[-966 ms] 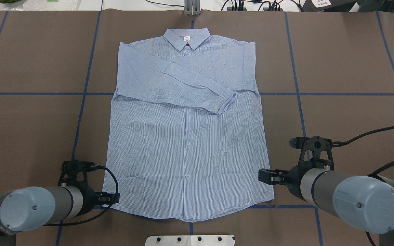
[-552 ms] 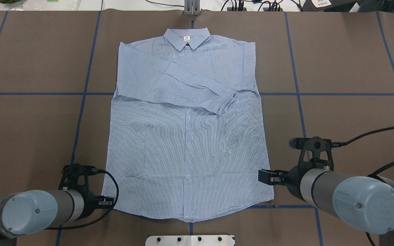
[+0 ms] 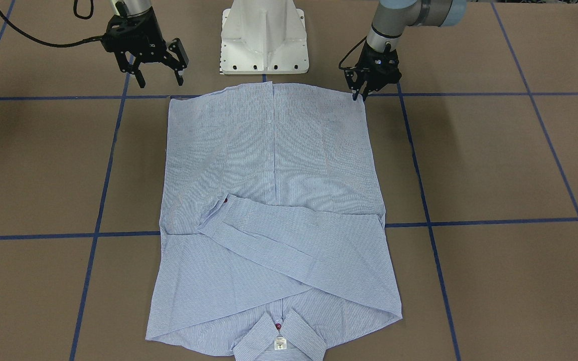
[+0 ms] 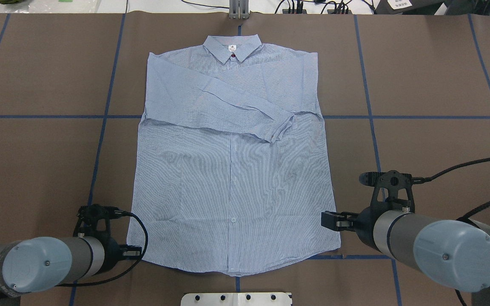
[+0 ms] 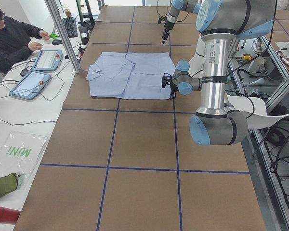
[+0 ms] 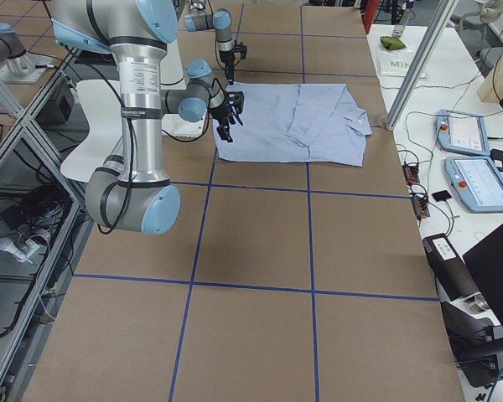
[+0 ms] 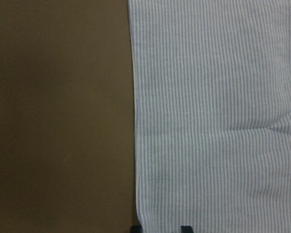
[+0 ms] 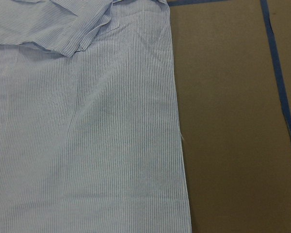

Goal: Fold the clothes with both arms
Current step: 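Grasp the hem corners nearest the robot with both grippers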

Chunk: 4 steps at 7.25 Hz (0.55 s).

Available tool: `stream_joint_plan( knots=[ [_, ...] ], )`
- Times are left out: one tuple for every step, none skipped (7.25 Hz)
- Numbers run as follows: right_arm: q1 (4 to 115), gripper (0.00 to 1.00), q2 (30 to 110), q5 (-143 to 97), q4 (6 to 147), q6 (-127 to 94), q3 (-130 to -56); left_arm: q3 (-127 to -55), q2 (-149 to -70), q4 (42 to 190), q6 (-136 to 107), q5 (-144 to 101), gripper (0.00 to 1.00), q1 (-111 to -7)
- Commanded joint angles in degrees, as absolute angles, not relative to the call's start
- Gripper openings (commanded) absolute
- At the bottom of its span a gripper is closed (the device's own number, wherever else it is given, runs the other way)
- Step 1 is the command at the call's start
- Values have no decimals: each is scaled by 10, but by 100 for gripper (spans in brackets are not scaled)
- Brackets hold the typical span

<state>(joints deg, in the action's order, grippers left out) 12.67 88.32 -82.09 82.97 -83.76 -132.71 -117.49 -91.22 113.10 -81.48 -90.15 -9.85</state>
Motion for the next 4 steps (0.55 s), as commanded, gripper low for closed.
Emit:
stream_joint_plan(
  knots=[
    [126,100,883,-821,830,-838,-1326,-1177,-912,1129,-815,-904,18,-98],
    [124,100,884,-821,830,-838,-1325,-1176,-911,1129,-816,-904,0,-98],
    [120,100,884,-821,830,-838,-1323,-1176,-911,1129,-816,-904,0,-98],
    [117,100,887,-820,829,-838,-1317,-1176,-911,1129,-816,-904,0,-99]
  ],
)
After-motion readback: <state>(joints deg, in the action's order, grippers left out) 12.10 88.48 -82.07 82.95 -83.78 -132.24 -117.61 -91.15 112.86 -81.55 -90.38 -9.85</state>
